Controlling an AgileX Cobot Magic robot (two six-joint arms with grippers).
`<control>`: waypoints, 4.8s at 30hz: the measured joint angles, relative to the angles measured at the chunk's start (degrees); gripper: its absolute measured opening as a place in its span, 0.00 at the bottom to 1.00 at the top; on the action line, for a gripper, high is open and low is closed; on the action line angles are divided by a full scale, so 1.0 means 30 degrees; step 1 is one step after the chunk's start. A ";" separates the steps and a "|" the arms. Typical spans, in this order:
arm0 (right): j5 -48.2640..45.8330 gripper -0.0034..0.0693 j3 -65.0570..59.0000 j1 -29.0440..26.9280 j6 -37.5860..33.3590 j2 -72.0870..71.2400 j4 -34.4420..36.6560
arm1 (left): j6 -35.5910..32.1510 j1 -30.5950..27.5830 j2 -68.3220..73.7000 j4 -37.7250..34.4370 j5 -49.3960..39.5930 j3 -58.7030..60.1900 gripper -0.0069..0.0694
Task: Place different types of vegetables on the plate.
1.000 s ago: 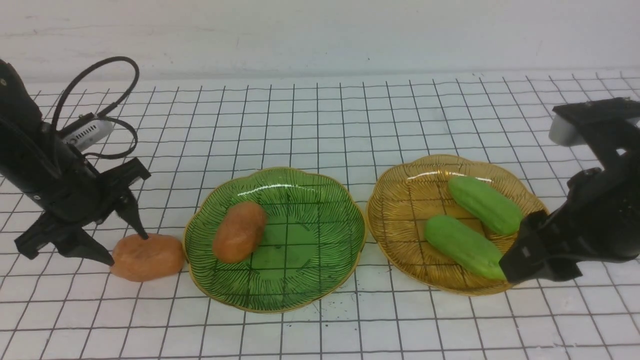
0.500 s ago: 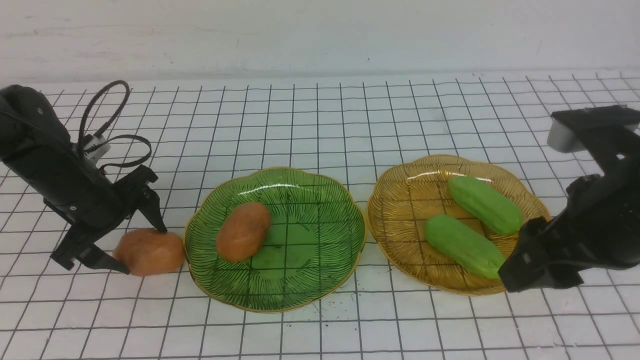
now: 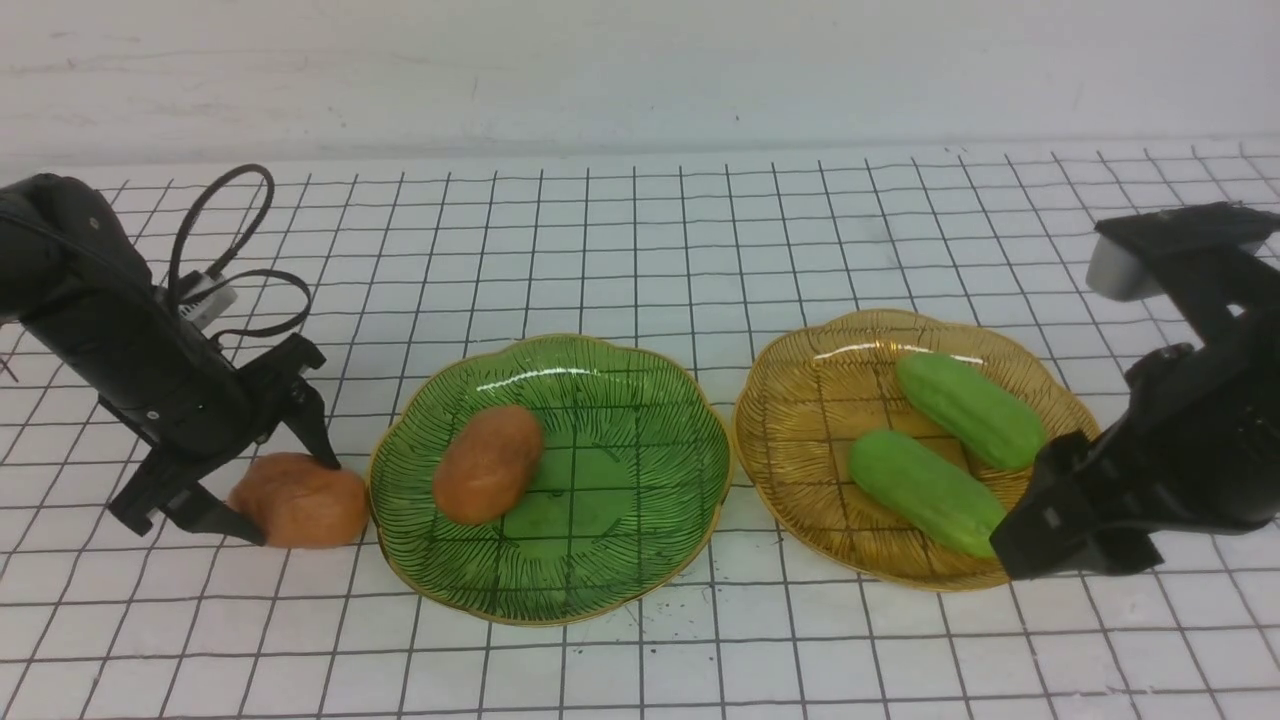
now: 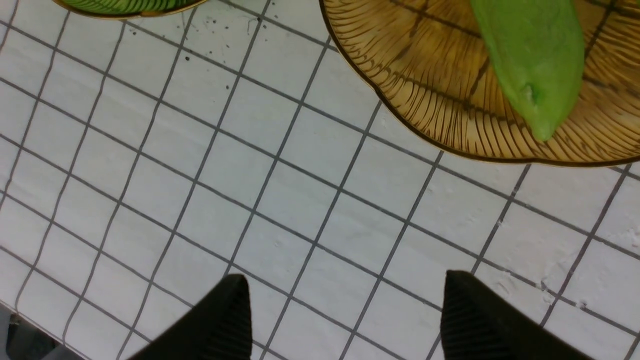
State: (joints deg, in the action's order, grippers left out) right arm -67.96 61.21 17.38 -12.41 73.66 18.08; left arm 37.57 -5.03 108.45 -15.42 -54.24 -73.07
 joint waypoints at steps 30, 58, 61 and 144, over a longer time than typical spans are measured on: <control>0.0059 0.69 0.0000 0.0000 0.0000 0.0000 0.0083 | -1.1322 0.8083 0.0413 0.1720 -0.5375 -0.8386 0.75; -0.1369 0.03 0.0000 0.0000 0.0456 -0.9468 -0.0079 | -1.1405 0.9713 0.1926 0.3412 -0.5375 -0.8386 0.82; -0.1280 0.03 -0.0196 0.0000 0.0455 -1.2713 -0.0649 | -1.1405 0.9713 0.1926 0.3412 -0.5375 -0.8386 0.86; 1.5368 0.03 -2.0859 -0.5482 0.0251 -2.4694 -0.2653 | -1.3252 0.9713 -2.8196 0.3260 0.7914 1.4729 0.08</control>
State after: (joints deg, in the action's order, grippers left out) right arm -21.86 -1.37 0.93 -11.66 -0.42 10.12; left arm -2.18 24.11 23.86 -5.64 -30.49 -28.88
